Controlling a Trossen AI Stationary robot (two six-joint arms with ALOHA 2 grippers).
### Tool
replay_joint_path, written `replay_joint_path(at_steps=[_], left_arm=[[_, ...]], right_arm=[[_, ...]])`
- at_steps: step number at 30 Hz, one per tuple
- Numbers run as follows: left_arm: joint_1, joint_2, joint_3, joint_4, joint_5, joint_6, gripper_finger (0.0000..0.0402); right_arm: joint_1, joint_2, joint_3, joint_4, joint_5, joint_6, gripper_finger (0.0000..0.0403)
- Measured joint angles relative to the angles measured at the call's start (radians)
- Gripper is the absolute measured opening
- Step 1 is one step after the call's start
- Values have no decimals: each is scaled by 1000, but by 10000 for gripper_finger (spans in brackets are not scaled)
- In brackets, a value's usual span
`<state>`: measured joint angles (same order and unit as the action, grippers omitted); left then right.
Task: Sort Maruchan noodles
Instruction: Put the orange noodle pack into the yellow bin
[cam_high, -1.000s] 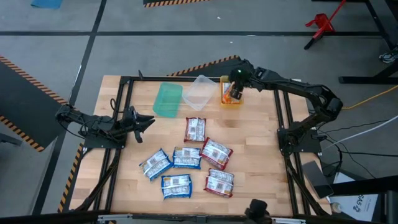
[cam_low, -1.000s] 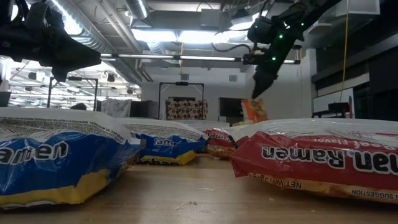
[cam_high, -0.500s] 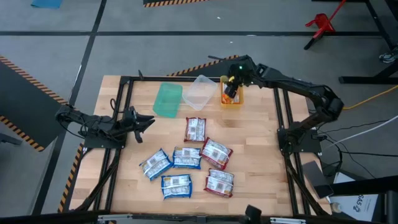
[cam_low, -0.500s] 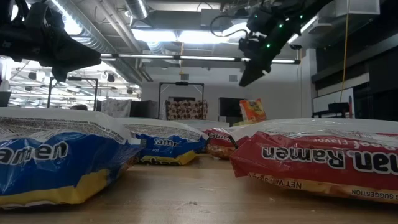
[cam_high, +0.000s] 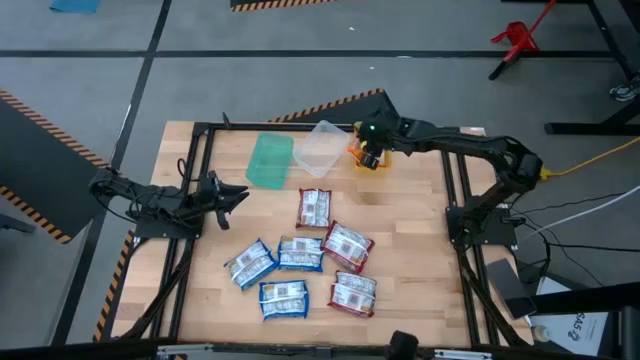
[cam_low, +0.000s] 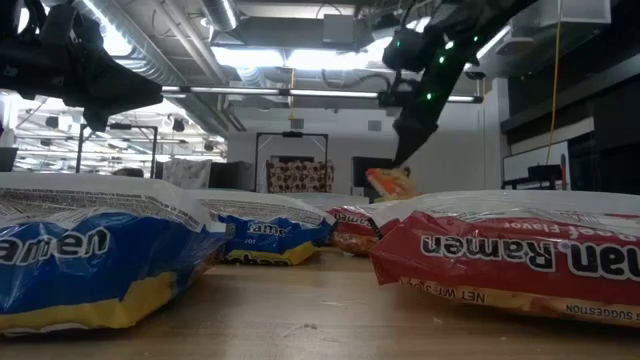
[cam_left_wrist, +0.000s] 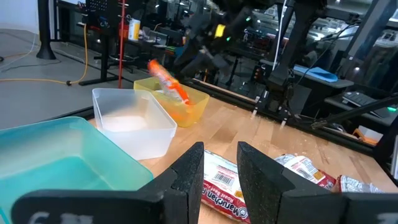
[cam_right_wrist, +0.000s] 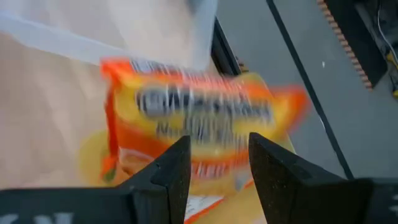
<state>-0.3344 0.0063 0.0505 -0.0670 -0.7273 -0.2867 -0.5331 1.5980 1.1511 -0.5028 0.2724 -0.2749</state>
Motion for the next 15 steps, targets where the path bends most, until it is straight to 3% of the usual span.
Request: replay_joint_path(at_steps=[9, 15], left_arm=[[0, 0, 0, 0, 0, -1, 90], [0, 0, 0, 0, 0, -1, 90]], right_arm=[[-21, 39, 21, 23, -10, -4, 145], [62, -21, 43, 28, -168, 2, 145]])
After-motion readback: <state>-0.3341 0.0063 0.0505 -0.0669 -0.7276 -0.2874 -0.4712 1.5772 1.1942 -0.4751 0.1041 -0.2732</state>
